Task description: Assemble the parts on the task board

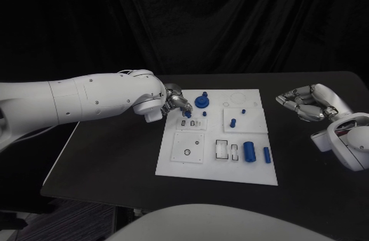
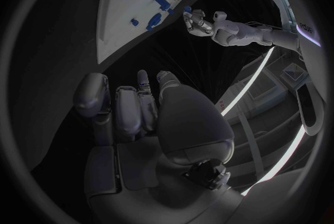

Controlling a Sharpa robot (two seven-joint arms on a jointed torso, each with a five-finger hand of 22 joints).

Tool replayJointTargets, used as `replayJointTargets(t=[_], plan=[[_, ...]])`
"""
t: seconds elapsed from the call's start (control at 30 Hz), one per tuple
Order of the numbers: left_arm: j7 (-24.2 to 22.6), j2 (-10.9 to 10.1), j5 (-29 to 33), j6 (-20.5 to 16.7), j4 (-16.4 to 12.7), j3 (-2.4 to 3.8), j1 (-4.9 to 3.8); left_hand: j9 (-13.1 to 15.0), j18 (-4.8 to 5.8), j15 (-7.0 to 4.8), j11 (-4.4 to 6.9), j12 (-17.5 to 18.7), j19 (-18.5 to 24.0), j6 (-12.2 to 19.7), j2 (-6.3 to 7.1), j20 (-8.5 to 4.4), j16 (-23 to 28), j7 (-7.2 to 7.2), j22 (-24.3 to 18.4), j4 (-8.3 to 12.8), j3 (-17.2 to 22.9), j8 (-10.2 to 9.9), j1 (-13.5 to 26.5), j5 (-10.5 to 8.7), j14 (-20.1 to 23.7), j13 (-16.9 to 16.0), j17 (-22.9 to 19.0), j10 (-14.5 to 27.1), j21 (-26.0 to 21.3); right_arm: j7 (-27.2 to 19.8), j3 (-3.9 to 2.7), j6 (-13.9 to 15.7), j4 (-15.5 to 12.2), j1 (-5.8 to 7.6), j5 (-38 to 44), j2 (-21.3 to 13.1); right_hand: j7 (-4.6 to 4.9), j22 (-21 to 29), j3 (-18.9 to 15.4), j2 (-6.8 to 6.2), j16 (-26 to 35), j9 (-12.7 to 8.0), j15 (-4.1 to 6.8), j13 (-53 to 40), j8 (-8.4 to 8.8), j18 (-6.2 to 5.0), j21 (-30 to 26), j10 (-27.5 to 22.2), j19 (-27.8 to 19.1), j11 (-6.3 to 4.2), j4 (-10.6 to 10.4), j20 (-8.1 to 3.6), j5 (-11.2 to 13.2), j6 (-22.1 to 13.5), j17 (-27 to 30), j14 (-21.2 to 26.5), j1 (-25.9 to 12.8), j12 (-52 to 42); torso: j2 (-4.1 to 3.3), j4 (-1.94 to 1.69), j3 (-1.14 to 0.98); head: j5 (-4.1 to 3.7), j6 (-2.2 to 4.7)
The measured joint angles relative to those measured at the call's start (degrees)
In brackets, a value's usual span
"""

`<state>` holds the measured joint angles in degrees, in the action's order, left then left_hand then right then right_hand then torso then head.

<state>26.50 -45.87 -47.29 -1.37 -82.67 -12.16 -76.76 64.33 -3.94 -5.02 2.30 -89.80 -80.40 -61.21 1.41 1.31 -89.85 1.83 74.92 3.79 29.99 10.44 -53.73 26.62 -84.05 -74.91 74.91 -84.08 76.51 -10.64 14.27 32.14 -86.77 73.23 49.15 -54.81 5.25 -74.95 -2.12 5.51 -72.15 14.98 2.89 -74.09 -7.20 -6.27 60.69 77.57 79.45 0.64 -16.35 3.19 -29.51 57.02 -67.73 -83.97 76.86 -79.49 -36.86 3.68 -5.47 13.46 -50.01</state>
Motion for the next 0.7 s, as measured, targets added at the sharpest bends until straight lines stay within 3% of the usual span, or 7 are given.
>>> replayJointTargets(t=[0.1, 0.2, 0.4, 0.53, 0.7], plan=[[-1.6, -1.9, -1.8, -4.2, -2.3, 0.05, 0.41, 0.0, 0.0, 0.0, 0.0, 0.0, 0.0, 0.0, 0.0, 0.0, 0.0, 0.0, 0.0, 0.0, 0.0, 0.1, 0.0, 0.0, 0.0, 0.0, 0.0, 0.0, 0.0, 0.0, 0.0, 0.0, -0.2, -0.02, 0.0, -0.4, 0.0, 0.0, 0.0, 0.0, 0.0, 0.0, 0.0, 0.0, 0.0, 0.0, 0.0, 0.0, 0.0, 0.0, 0.0, 0.0, 0.0, 0.0, 0.0, 0.0, 0.0, 0.0, -0.03, -0.02, -0.01, 0.03, 0.0], [-2.8, -3.5, -3.8, -8.4, -4.2, 0.05, 1.67, 0.1, 0.0, 0.0, 0.0, 0.0, 0.0, 0.0, 0.0, 0.0, 0.0, 0.0, 0.0, 0.0, 0.0, 0.2, 0.0, -0.01, 0.0, 0.0, 0.0, 0.0, 0.0, 0.0, 0.0, 0.1, -0.3, -0.1, 0.0, -0.6, 0.0, 0.0, 0.0, -0.01, 0.0, 0.0, 0.0, 0.0, 0.0, 0.0, 0.0, 0.0, 0.0, 0.0, 0.0, 0.0, 0.0, 0.0, 0.0, 0.0, 0.0, 0.0, -0.04, -0.04, -0.01, 0.07, 0.0], [-4.9, -5.0, -8.0, -16.7, -5.9, -0.02, 5.27, 0.2, 0.0, 0.0, 0.0, 0.0, 0.0, 0.2, 0.15, 0.0, 0.0, 0.02, 0.0, 0.0, 0.0, 0.2, 0.2, -0.22, 0.0, 0.0, 0.0, 0.0, 0.0, 0.0, 0.02, 0.1, -0.4, -0.26, 0.0, -0.7, 0.0, 0.0, 0.0, -0.02, 0.0, 0.0, -0.01, 0.0, 0.0, 0.0, 0.0, 0.0, 0.0, 0.0, 0.0, 0.0, 0.0, 0.0, 0.0, 0.0, 0.0, 0.0, -0.07, -0.11, -0.01, 0.2, 0.0], [-6.3, -4.9, -10.0, -21.4, -6.0, 0.01, 7.87, 0.2, 0.0, 0.0, 0.0, 0.0, 0.0, 0.1, 0.23, 0.0, 0.0, -0.11, 0.0, 0.0, 0.0, 0.2, 0.2, -0.23, 0.0, 0.0, 0.0, 0.0, 0.0, 0.0, 0.02, 0.1, -0.4, -0.31, 0.0, -0.7, 0.0, 0.0, 0.0, -0.25, 0.0, 0.0, -0.01, 0.0, 0.0, 0.01, 0.0, -0.2, 0.0, 0.2, 0.0, 0.0, 0.0, 0.0, 0.0, 0.0, 0.2, -0.1, -0.09, -0.12, -0.01, 0.23, 0.0], [-7.9, -4.0, -11.4, -25.4, -5.4, -0.02, 10.36, 0.2, 0.0, 0.0, 0.0, 0.0, -0.2, 0.0, 0.01, -0.2, 0.0, -0.14, 0.0, 0.0, 0.0, 0.4, 0.5, -0.94, 0.0, 0.0, 0.0, 0.0, 0.0, 0.0, 0.01, 0.1, -0.4, -0.33, 0.0, -0.7, 0.0, 0.0, 0.0, -0.25, 0.0, 0.0, -0.01, 0.0, 0.0, 0.0, 0.0, -0.2, 0.0, 0.2, 0.0, 0.0, -0.2, 0.0, 0.0, 0.0, 0.2, -0.2, -0.05, -0.09, -0.01, 0.08, 0.0]])
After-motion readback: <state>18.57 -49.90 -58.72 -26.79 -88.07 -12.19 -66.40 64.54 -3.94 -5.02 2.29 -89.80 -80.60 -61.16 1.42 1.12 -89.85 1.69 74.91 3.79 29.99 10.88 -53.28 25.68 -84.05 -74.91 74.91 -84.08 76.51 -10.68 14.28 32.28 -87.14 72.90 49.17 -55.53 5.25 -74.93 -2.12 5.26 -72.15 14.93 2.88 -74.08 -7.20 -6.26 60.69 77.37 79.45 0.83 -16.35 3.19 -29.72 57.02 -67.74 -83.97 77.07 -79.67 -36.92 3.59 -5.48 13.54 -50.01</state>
